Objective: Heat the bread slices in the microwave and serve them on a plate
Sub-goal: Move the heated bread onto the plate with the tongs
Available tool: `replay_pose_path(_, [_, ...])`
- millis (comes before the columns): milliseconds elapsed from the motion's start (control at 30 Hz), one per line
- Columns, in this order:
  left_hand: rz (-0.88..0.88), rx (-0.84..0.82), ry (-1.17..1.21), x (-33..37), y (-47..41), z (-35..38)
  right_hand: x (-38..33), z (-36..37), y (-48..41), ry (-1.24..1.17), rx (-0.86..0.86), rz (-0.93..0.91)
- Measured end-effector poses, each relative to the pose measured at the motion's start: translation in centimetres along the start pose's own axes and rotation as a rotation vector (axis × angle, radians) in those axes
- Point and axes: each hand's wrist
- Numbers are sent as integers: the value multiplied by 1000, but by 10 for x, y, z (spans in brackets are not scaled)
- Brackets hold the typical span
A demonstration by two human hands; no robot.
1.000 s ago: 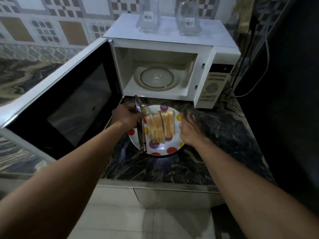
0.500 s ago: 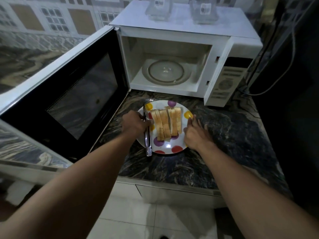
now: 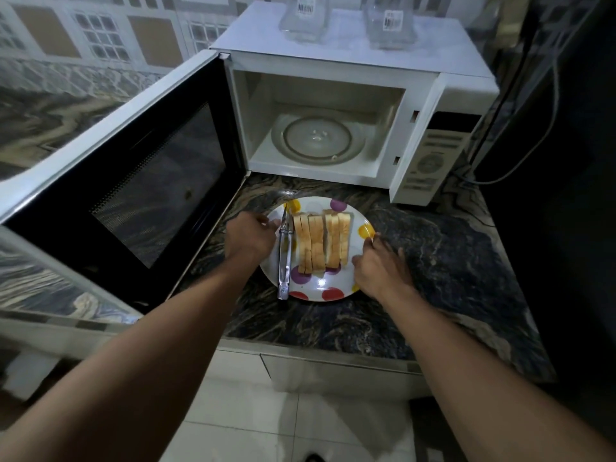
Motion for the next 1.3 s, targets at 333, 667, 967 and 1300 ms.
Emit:
replay_pose_path(333, [-35,-222,-27,-12,-7,-13,14,-14,-25,-470,-73,123])
replay_pose_path(667, [-75,-364,359,-18,-14,-19,25,-10,-11,-943,-76,99])
replay_pose_path(967, [-63,-553,648,-21,0,-40,30,-22,14,-1253,-137,40])
replay_pose_path(1300, [-37,-694,670,-8,27,-85,28,-65,59,-1143,-204,44])
Point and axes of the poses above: each hand's wrist, its own y-axis away from the middle knuckle, its own z-axis out of the palm, x = y × z, and after that the axes turned 3 degrees about y, right-handed
